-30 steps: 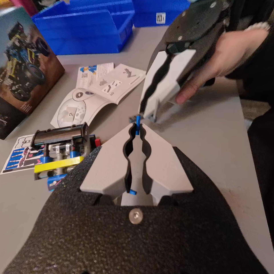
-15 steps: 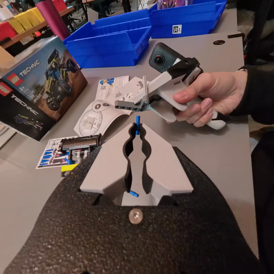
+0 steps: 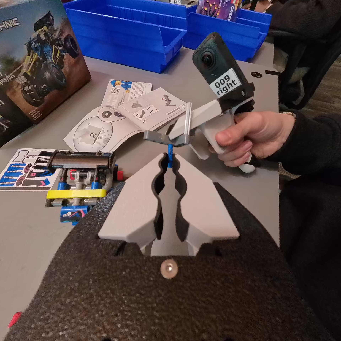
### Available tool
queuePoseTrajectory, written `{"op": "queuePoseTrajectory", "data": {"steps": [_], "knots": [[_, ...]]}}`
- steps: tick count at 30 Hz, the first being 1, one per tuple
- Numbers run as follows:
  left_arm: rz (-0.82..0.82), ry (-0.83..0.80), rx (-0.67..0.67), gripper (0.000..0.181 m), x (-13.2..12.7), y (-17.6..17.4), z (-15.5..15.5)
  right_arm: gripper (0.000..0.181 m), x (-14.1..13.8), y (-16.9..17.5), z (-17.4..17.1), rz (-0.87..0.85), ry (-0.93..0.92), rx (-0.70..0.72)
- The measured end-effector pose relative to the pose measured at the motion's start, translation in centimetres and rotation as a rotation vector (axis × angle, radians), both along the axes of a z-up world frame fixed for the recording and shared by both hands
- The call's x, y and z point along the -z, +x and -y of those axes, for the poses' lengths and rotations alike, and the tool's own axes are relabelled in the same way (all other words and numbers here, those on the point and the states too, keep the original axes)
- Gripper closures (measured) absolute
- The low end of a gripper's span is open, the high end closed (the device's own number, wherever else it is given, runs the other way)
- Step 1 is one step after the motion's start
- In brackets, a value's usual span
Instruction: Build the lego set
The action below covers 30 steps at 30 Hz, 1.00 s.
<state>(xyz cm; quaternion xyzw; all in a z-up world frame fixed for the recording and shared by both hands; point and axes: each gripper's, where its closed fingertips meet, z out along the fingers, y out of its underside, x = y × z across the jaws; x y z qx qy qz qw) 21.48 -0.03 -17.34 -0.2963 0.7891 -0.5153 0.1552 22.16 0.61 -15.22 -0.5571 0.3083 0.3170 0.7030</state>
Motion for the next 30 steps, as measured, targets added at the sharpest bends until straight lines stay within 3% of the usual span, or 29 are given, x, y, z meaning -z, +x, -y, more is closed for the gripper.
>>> {"op": "queuePoseTrajectory", "data": {"steps": [1,6,13,18,25,30], "knots": [[-0.008,0.003,0.000,0.179,0.2,0.0,-0.1,0.175,0.2,0.0,-0.1,0.019,-0.020,0.007],[-0.023,0.031,-0.011,0.179,0.9,0.1,-0.2,0.175,0.7,-0.1,-0.4,0.085,-0.098,0.026],[0.103,0.145,-0.007,0.180,0.9,0.4,-0.3,0.174,1.2,0.1,-0.1,0.111,-0.150,0.030],[0.041,-0.022,0.001,0.180,0.3,0.5,-0.2,0.174,1.1,0.4,-0.2,0.089,-0.132,0.056],[0.096,-0.221,-0.041,0.180,-1.8,0.8,0.0,0.174,-1.2,0.8,0.2,-0.189,0.196,0.054],[0.313,0.023,-0.105,0.180,-2.9,0.7,-0.3,0.173,-2.3,0.5,0.1,-0.216,0.294,0.063]]}}
